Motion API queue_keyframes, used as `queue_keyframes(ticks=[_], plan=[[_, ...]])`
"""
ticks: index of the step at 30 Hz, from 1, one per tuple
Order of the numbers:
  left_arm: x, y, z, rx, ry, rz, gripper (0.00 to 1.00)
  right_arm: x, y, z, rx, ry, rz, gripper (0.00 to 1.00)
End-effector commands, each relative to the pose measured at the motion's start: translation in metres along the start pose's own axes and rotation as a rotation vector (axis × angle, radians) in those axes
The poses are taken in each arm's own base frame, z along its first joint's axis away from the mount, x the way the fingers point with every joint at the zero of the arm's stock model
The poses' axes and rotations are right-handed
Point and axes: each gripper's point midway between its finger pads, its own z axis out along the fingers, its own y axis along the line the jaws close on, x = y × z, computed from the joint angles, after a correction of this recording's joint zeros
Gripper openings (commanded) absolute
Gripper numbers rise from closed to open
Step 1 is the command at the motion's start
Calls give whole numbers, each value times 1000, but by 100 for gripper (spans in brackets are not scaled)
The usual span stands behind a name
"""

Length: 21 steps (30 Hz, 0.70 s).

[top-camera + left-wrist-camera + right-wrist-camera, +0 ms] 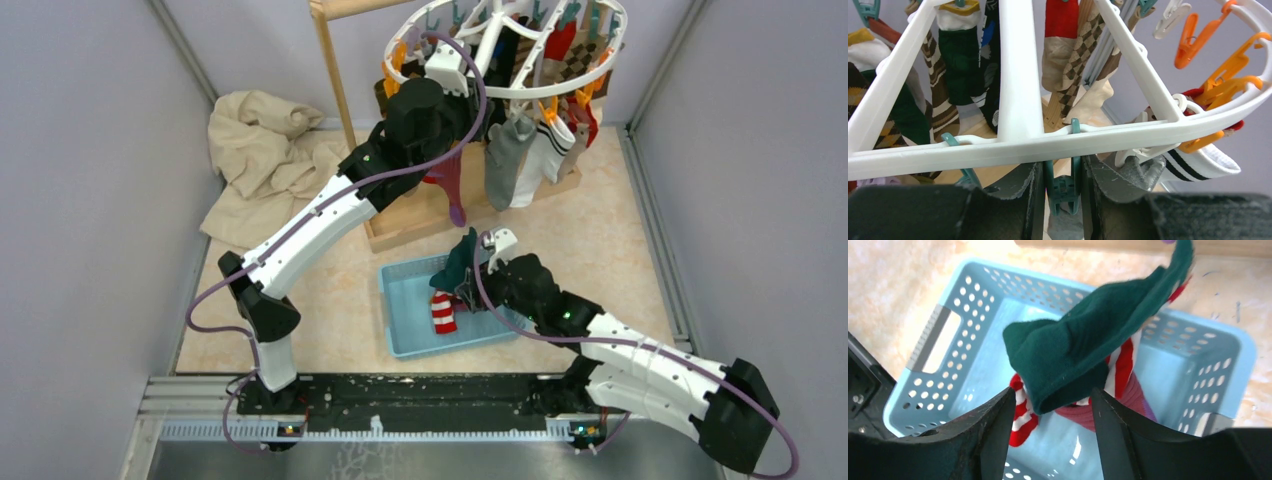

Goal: Remove the socks clipped to the hanger
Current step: Place the sock in the bin.

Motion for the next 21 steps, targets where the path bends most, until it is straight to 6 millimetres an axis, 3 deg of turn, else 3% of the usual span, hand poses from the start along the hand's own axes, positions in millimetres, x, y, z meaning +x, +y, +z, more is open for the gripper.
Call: queue_keyframes(ticks=[1, 11, 14, 21], plan=[[-18, -28, -1, 125, -47, -23, 27, -68, 10, -18, 12, -187, -1, 58], [-19, -40, -5, 187, -40, -30, 28, -130, 17, -30, 35, -330, -26, 61], [-21, -44, -9, 207, -39, -34, 28, -149, 11, -22, 90, -392, -72, 62], [-20, -46, -13, 216, -25, -31, 28, -182, -12, 16, 155, -473, -89, 63]])
